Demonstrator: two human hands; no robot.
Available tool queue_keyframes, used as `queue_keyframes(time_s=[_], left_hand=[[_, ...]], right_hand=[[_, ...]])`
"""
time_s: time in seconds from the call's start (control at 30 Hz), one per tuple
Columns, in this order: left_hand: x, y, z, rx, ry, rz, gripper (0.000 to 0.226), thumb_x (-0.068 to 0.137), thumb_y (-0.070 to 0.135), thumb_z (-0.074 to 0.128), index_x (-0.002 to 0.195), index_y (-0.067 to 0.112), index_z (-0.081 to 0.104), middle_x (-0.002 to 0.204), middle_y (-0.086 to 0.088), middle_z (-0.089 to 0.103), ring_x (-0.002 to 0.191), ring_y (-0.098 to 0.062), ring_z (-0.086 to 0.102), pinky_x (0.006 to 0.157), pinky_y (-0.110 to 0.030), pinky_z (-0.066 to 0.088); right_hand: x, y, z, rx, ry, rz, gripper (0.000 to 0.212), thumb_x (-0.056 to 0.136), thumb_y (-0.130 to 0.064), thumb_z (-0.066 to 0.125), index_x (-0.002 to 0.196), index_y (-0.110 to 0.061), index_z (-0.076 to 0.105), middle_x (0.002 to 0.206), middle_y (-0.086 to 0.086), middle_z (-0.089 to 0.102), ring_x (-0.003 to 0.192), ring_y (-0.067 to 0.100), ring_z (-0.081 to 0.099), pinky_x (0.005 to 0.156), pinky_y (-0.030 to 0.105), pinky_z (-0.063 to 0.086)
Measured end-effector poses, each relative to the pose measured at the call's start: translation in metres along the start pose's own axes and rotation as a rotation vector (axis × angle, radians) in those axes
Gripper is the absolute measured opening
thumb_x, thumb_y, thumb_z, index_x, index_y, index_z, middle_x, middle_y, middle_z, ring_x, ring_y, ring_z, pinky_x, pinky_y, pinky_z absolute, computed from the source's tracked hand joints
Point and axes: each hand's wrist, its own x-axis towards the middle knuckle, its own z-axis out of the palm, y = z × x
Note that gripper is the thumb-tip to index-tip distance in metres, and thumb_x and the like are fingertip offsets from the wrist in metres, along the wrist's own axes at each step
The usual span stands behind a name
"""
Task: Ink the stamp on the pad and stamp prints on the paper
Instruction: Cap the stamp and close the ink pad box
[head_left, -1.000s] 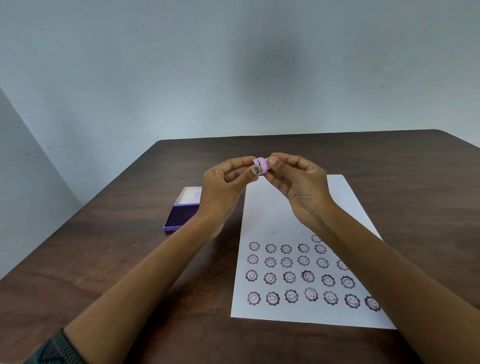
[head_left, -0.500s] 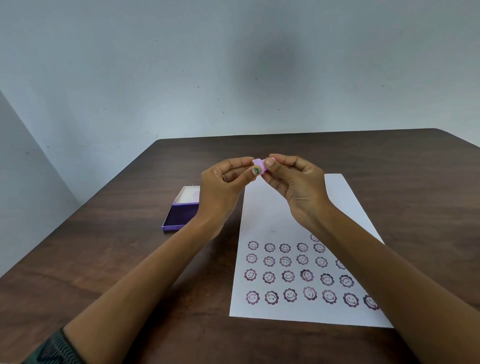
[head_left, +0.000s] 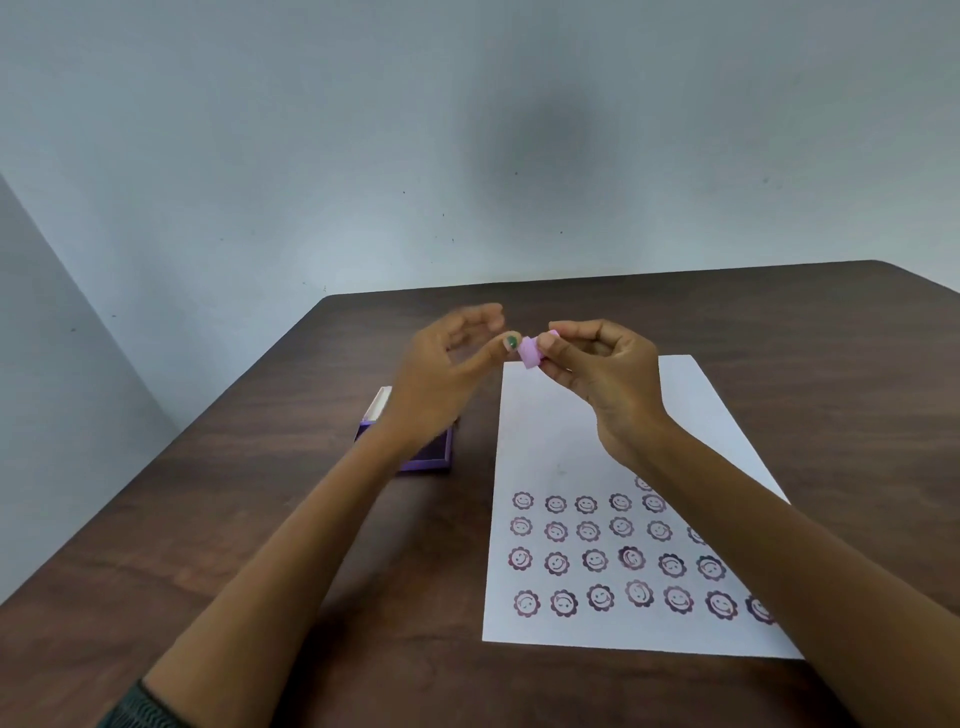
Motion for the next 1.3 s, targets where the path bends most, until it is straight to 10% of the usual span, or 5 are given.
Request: queue_keyframes(time_s=[0.43, 0.63, 0.77, 1.3], left_hand=[[-0.017, -0.065, -0.127, 0.481, -0.385, -0.462, 0.134, 0.038, 0.098, 0.043, 0.149, 0.030, 0.011, 0.158, 0.007, 0.016, 0.145, -0.017, 0.015, 0.119, -0.041, 0.013], [-0.016, -0.056, -0.124, 0.651, -0.619, -0.472, 0.120, 0.057, 0.078, 0.060, 0.149, 0.029, 0.002, 0.159, 0.003, -0.008, 0.144, -0.017, -0.018, 0.115, -0.039, -0.012], [-0.016, -0.060, -0.126, 0.716, -0.676, -0.414, 0.147, 0.029, 0.090, 0.057, 0.150, 0.027, 0.000, 0.160, 0.005, -0.008, 0.143, -0.012, -0.019, 0.116, -0.039, -0.014], [-0.016, -0.066, -0.126, 0.726, -0.677, -0.383, 0.124, 0.054, 0.068, 0.068, 0.150, 0.029, 0.000, 0.159, 0.007, -0.009, 0.143, -0.015, -0.020, 0.115, -0.044, -0.015]], right_hand=[[-0.002, 0.010, 0.003, -0.612, -0.117, -0.321, 0.022, 0.076, -0.015, 0.072, 0.096, -0.008, 0.068, 0.091, 0.002, 0.068, 0.077, 0.006, 0.063, 0.063, 0.000, 0.047], [-0.001, 0.017, 0.011, -0.756, -0.197, -0.391, 0.027, 0.075, -0.016, 0.073, 0.101, -0.010, 0.066, 0.093, -0.002, 0.065, 0.081, 0.011, 0.063, 0.069, 0.006, 0.047], [0.005, 0.019, 0.023, -0.847, -0.247, -0.402, 0.027, 0.075, -0.014, 0.072, 0.101, -0.009, 0.066, 0.095, 0.002, 0.066, 0.082, 0.013, 0.061, 0.067, 0.009, 0.043], [0.028, 0.011, 0.039, -0.956, -0.343, -0.384, 0.030, 0.075, -0.034, 0.071, 0.096, -0.014, 0.066, 0.091, 0.000, 0.067, 0.081, 0.014, 0.061, 0.067, 0.019, 0.046]])
